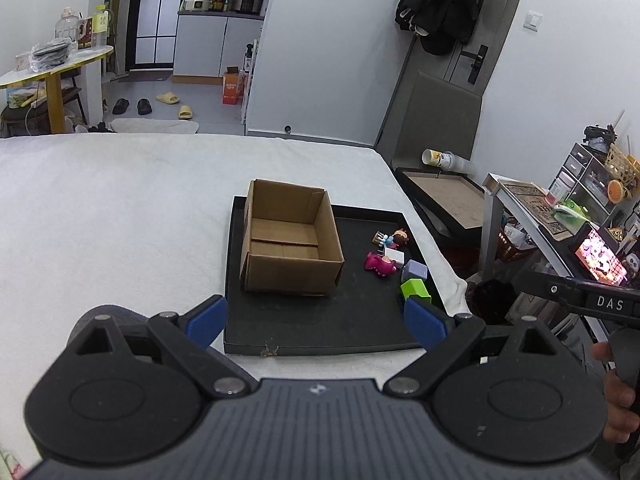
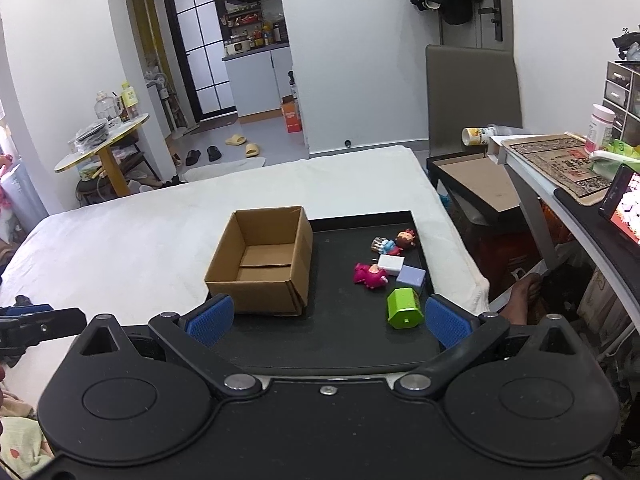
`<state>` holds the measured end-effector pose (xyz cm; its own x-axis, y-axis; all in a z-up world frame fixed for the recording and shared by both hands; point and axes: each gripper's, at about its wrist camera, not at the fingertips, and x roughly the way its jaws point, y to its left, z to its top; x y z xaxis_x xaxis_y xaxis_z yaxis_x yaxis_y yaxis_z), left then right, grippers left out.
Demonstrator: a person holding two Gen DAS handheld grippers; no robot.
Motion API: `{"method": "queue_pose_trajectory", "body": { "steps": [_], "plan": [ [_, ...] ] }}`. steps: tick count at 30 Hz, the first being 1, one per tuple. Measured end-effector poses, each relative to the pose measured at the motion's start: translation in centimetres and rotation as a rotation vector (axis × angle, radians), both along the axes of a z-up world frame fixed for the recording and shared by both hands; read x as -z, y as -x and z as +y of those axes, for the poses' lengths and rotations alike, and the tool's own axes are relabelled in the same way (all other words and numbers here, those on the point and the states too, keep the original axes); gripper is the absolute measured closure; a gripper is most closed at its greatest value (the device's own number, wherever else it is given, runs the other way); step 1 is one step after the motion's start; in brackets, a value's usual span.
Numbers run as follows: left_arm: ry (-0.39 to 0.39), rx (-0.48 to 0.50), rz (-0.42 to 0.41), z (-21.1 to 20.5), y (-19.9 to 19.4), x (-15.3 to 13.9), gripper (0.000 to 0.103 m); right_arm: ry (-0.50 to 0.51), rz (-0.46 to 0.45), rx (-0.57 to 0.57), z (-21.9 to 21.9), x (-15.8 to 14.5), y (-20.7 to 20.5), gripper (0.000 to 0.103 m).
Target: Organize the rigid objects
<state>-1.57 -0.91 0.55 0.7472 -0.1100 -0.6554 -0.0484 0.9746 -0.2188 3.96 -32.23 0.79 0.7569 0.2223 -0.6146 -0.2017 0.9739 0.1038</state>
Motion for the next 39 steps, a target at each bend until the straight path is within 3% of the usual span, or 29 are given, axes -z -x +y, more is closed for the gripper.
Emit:
{"method": "queue_pose_trajectory", "body": {
  "steps": [39],
  "plan": [
    [-0.036,0.023,0.009,-0.41,-0.14,0.12,0.008,-0.011,0.012,-0.019,0.00,-0.02,-0.11,0.000]
  ]
}}
